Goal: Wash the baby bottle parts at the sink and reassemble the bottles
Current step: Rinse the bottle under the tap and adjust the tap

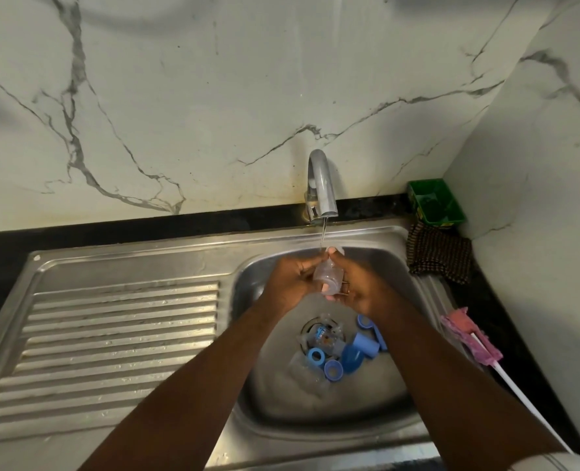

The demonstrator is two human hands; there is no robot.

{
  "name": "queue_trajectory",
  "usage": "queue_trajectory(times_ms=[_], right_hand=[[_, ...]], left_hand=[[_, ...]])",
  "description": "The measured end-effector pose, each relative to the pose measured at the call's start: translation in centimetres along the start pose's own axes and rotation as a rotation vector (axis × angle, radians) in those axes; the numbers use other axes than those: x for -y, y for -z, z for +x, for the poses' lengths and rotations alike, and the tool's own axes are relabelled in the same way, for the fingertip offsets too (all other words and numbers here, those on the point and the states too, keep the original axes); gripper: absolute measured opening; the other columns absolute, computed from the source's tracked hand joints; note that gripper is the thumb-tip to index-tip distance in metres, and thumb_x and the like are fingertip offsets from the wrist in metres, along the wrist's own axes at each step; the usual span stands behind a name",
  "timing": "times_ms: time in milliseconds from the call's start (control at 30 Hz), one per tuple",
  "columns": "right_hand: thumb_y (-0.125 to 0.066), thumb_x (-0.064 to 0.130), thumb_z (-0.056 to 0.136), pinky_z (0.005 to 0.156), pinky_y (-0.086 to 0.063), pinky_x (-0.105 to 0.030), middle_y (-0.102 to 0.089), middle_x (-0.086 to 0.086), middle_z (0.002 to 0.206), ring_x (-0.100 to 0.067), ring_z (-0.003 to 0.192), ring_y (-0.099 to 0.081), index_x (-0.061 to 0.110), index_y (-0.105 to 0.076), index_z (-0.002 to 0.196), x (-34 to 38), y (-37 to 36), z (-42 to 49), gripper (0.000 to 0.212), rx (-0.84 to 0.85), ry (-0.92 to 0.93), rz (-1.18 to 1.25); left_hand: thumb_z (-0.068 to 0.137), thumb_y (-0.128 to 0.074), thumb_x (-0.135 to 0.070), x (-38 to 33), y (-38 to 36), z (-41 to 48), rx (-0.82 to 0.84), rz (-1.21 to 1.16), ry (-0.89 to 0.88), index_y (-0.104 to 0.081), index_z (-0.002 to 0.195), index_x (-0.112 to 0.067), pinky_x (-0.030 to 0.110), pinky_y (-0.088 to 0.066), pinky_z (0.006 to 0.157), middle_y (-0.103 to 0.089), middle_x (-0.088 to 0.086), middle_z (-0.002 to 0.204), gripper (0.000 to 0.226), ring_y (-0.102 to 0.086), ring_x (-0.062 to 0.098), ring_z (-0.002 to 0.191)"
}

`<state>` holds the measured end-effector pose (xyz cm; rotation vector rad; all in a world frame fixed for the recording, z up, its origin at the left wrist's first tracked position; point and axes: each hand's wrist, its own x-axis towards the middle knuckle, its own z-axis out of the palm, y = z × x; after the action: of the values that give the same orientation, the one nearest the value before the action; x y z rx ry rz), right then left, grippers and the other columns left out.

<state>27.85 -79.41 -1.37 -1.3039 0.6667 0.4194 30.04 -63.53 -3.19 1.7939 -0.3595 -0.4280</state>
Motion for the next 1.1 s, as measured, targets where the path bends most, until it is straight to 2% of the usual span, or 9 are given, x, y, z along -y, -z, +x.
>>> queue_trajectory(times_ms=[67,167,333,433,567,700,800,967,1100], right_hand=[[-0.068,0.032,0.092,0.079,-0.058,-0.041,-0.069,-0.015,0.115,-0.031,0.104,-0.067,0.01,-0.062,0.123,0.1,0.1,0.3,0.039,-0.02,0.02,-0.029],[-0.074,0.007,0.084,0.09,-0.055,-0.044,-0.066,-0.014,0.12,-0.031,0.11,-0.064,0.007,-0.055,0.127,0.1,-0.2,0.3,0.047,-0.045,0.091,-0.243],[-0.083,0.01,0.076,0.081,-0.045,-0.025,-0.063,-0.001,0.112,-0.016,0.101,-0.058,0.012,-0.058,0.12,1.8,-1.6,-0.7,0.051,-0.064,0.388,-0.729],[-0.083,0.015,0.076,0.085,-0.042,-0.026,-0.061,0.009,0.108,-0.009,0.098,-0.056,0.02,-0.057,0.119,2.4,-2.2,-1.0,0.051,-0.152,0.583,-0.747],[-0.084,0.015,0.076,0.09,-0.045,-0.029,-0.065,0.001,0.116,-0.015,0.107,-0.06,0.019,-0.058,0.121,1.9,-2.4,-0.8,0.052,-0.083,0.527,-0.832],[-0.084,0.016,0.076,0.077,-0.042,-0.015,-0.061,0.007,0.11,-0.009,0.097,-0.056,0.019,-0.057,0.124,2.6,-2.3,-1.4,0.055,-0.274,0.692,-0.669],[-0.081,0.011,0.077,0.084,-0.043,-0.023,-0.063,0.003,0.112,-0.018,0.107,-0.061,0.021,-0.058,0.12,1.7,-2.4,-1.5,0.049,-0.123,0.633,-0.794],[-0.083,0.01,0.075,0.078,-0.044,-0.013,-0.062,0.007,0.113,-0.01,0.101,-0.06,0.023,-0.057,0.122,1.8,-2.1,-1.6,0.055,-0.28,0.723,-0.586],[-0.081,0.009,0.076,0.089,-0.045,-0.026,-0.065,-0.001,0.117,-0.018,0.108,-0.061,0.017,-0.058,0.124,1.0,-2.4,-1.2,0.054,-0.149,0.609,-0.817]], left_hand=[[0.081,-0.076,0.0,0.8,0.4,-0.5,-0.012,0.094,-0.03,-0.067,0.119,-0.018,0.021,-0.056,0.086,-0.073,-0.004,0.106,0.043,-0.071,0.009,0.099],[0.087,-0.069,0.004,1.8,1.1,-1.4,-0.128,0.088,0.136,-0.069,0.11,-0.009,0.025,-0.059,0.081,-0.072,0.004,0.101,0.027,-0.071,0.022,0.096],[0.081,-0.078,-0.005,2.9,2.2,-1.6,-0.373,0.152,0.28,-0.072,0.094,-0.029,0.035,-0.061,0.083,-0.073,-0.006,0.092,0.028,-0.07,0.011,0.088],[0.08,-0.078,-0.001,2.4,2.5,-1.5,-0.382,0.113,0.369,-0.069,0.089,-0.032,0.038,-0.062,0.081,-0.073,-0.004,0.09,0.034,-0.072,0.011,0.084],[0.082,-0.08,-0.01,2.5,2.5,-1.5,-0.357,0.112,0.363,-0.07,0.088,-0.029,0.04,-0.062,0.081,-0.074,-0.002,0.087,0.022,-0.074,0.014,0.082],[0.087,-0.074,-0.009,2.0,2.7,-1.4,-0.35,0.096,0.368,-0.071,0.092,-0.03,0.042,-0.061,0.084,-0.074,-0.002,0.089,0.022,-0.074,0.015,0.083],[0.079,-0.079,-0.016,2.6,2.4,-0.9,-0.383,0.214,0.423,-0.07,0.102,-0.027,0.04,-0.057,0.091,-0.071,-0.003,0.098,0.027,-0.068,0.016,0.094],[0.095,-0.062,-0.004,0.8,2.4,-0.9,-0.374,-0.148,0.474,-0.07,0.107,-0.008,0.032,-0.062,0.076,-0.073,0.012,0.101,0.015,-0.071,0.023,0.09],[0.099,-0.057,-0.005,0.5,2.1,-1.4,-0.375,-0.192,0.47,-0.067,0.114,-0.006,0.03,-0.059,0.075,-0.072,0.012,0.108,0.019,-0.07,0.028,0.098]])
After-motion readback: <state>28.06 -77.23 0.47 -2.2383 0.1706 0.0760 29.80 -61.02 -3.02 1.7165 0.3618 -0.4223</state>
